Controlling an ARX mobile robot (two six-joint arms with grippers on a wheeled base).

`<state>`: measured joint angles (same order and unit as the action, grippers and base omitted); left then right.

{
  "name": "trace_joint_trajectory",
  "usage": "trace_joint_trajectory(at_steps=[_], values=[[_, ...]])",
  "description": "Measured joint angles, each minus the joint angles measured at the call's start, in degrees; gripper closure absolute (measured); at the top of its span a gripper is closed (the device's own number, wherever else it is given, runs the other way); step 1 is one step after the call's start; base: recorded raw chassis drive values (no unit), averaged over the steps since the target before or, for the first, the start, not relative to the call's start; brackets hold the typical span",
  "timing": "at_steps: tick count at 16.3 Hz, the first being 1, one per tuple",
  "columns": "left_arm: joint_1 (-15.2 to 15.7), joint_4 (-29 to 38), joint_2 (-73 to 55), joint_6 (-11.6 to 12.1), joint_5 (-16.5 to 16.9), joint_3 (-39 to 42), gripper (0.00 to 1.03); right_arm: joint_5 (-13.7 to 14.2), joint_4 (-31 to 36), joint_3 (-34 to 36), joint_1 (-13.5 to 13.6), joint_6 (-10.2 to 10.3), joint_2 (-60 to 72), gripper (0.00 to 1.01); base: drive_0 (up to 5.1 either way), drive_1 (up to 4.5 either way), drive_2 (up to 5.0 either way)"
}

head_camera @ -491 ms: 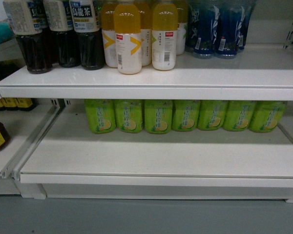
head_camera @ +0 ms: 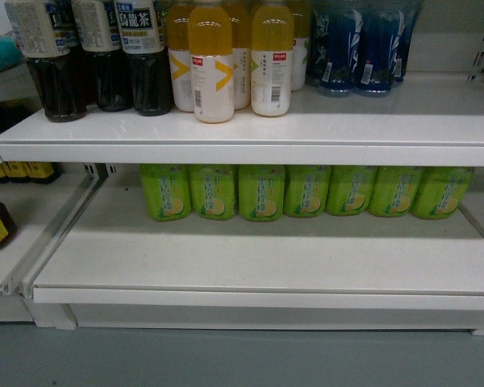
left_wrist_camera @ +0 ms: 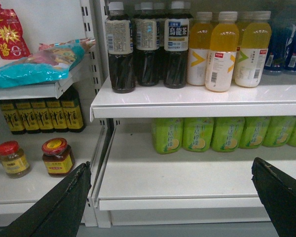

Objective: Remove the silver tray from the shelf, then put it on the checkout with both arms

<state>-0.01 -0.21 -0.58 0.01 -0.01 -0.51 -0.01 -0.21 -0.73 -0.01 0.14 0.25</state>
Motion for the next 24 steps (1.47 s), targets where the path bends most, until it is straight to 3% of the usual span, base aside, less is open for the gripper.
trace_joint_trajectory(at_steps=[24], values=[[0.0,0.0,0.0,0.0,-0.07,0.0,0.05,-0.04,-0.02,0.0,0.0,-0.22,0.0,0.03,0.0,0.0,0.0]])
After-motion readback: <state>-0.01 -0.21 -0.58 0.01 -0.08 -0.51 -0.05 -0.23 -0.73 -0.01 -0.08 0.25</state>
